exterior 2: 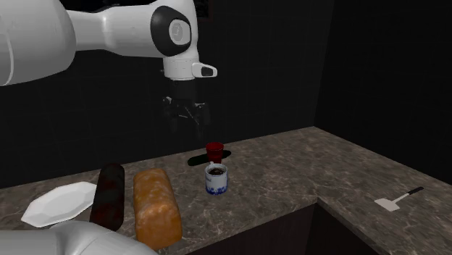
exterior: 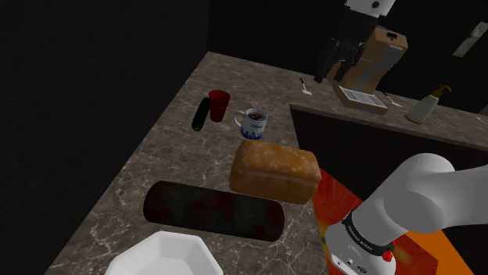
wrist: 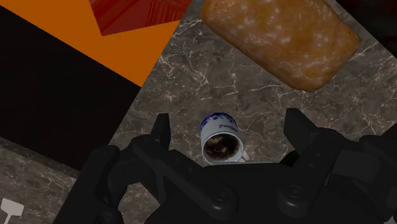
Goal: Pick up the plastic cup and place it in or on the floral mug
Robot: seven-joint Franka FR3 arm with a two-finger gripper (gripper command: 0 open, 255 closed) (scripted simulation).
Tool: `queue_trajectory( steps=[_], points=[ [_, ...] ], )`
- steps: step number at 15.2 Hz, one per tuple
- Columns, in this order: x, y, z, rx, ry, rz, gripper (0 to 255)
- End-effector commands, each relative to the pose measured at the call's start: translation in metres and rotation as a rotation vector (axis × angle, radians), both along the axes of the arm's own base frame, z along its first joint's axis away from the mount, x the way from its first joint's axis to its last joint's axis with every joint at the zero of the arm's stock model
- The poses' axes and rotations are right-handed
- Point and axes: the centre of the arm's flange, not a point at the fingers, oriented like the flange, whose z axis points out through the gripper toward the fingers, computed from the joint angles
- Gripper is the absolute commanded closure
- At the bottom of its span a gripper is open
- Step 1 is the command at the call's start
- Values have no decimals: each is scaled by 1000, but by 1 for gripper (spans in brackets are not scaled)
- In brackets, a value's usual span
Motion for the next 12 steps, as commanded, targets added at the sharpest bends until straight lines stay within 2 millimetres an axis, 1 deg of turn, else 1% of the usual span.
queue_trajectory(
  steps=[1, 12],
  points=[
    [0, 0, 0, 0, 0, 0, 0],
    [128, 52, -65, -65, 31, 13, 0]
  ],
)
